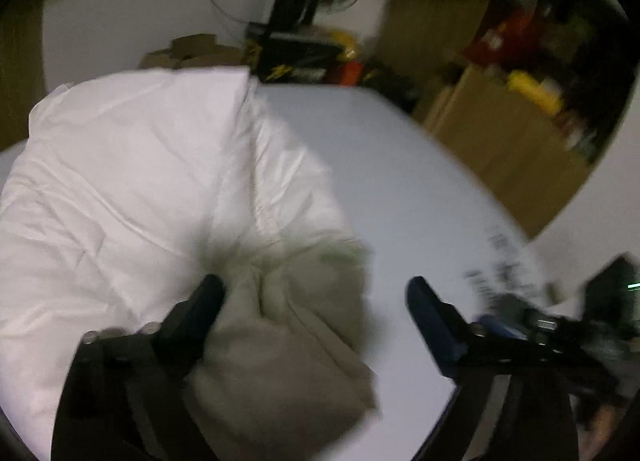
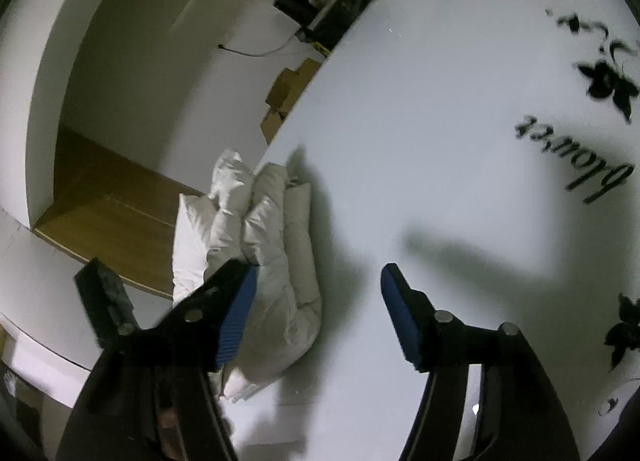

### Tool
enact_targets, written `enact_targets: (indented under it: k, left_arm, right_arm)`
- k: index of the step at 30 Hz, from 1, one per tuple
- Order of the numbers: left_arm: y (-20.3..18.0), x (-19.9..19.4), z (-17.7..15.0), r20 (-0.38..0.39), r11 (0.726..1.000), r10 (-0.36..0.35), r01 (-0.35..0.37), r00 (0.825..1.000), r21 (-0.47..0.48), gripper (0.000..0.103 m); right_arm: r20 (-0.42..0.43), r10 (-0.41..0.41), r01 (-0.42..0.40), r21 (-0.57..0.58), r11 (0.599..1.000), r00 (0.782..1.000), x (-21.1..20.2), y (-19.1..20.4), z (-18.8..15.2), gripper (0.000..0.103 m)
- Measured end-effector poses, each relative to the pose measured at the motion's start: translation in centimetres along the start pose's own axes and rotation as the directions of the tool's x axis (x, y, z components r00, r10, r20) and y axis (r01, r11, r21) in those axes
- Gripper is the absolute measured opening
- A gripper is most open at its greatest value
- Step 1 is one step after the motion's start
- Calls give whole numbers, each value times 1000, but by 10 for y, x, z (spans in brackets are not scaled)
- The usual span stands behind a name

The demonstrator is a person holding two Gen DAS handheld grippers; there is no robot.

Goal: Fold large clothes

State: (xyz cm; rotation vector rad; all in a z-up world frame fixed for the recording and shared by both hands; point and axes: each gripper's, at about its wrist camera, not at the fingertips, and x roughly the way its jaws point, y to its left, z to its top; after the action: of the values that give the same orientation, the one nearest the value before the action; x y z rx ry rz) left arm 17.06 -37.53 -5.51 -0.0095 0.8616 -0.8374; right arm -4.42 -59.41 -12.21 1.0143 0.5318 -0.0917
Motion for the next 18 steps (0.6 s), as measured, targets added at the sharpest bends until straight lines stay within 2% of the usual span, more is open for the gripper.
enact_targets:
  k: [2, 5, 8, 9, 11, 14, 16, 18]
  left_arm:
    - [8, -46, 5, 79, 999, -49, 50, 996, -21, 103]
    - [32, -125, 6, 208, 993, -98, 111, 973, -51, 103]
    - [68, -188, 3, 295, 993, -22, 54, 955, -101, 103]
    - [78, -202, -1, 314, 992, -2, 41, 950, -117, 103]
    - [108, -231, -14, 338, 986, 54, 5, 940, -169, 103]
    - [143, -255, -32, 350, 969, 80, 9, 933, -245, 103]
    - [157, -261, -40, 345, 958, 86, 17, 935, -287, 103]
    - [169, -267, -49, 332, 949, 83, 27, 940, -315, 103]
  right_arm:
    - [31, -1, 2, -28, 1000, 1000, -11, 10, 1, 75]
    - [36, 25, -23, -50, 998, 999, -15, 24, 0, 80]
    - [-12, 68, -69, -96, 993, 998, -11, 46, -8, 81]
    - [-37, 78, -82, -138, 987, 996, -6, 64, -12, 81]
    - [-68, 83, -95, -208, 974, 994, 0, 91, -16, 81]
    - [-104, 61, -94, -341, 935, 993, 23, 155, -8, 82]
    - [-190, 49, -120, -385, 915, 981, 55, 183, -1, 83]
    - [-289, -32, -97, -422, 902, 957, 97, 199, 1, 83]
